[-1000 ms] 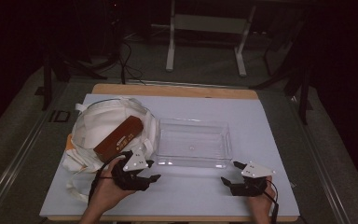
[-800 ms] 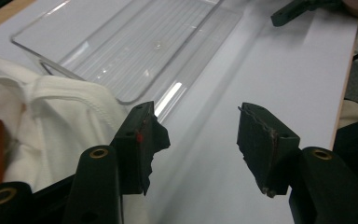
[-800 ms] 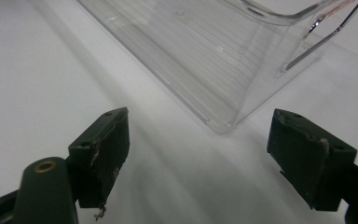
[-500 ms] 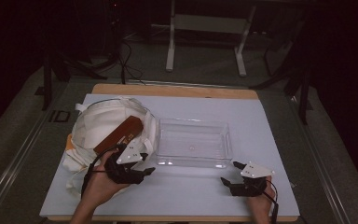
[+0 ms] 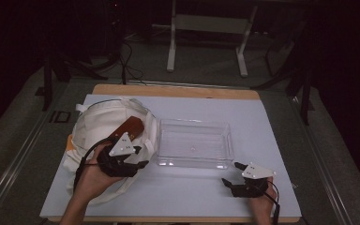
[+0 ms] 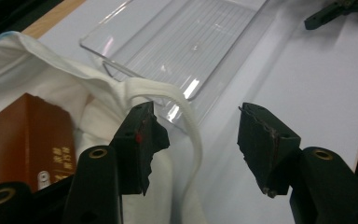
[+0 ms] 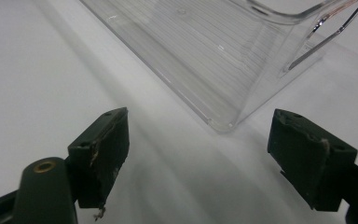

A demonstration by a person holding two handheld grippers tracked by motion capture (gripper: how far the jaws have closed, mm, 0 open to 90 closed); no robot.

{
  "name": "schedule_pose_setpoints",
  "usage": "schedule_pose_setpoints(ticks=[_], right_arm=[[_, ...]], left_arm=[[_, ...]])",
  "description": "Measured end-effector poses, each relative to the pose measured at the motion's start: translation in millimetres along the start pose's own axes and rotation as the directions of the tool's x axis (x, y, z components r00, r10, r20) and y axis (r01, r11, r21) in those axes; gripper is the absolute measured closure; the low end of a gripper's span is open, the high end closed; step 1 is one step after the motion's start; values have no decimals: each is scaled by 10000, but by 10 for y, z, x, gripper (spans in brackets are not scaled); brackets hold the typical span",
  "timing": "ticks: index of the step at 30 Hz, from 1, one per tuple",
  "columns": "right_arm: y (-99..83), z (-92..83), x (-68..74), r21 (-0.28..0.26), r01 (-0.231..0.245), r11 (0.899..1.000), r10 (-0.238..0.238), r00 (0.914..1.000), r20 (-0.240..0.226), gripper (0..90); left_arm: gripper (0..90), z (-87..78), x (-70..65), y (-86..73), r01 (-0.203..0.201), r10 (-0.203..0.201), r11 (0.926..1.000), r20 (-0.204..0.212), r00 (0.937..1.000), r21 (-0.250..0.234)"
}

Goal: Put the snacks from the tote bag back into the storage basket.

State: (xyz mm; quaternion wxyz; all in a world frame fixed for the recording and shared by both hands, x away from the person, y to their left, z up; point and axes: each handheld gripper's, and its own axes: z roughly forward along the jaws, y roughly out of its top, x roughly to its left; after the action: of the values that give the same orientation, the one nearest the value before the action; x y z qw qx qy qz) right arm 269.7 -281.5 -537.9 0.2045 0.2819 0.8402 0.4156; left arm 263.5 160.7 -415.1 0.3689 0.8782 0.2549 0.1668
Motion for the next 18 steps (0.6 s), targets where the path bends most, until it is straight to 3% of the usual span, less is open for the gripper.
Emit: schedule_pose_setpoints(ticks=[18], right_arm=[[0,0,0,-3,22,10000,-22,10000,-8,206]], left_arm=[[466,-94,161,36,165,-157,9996,-342,9993,234]])
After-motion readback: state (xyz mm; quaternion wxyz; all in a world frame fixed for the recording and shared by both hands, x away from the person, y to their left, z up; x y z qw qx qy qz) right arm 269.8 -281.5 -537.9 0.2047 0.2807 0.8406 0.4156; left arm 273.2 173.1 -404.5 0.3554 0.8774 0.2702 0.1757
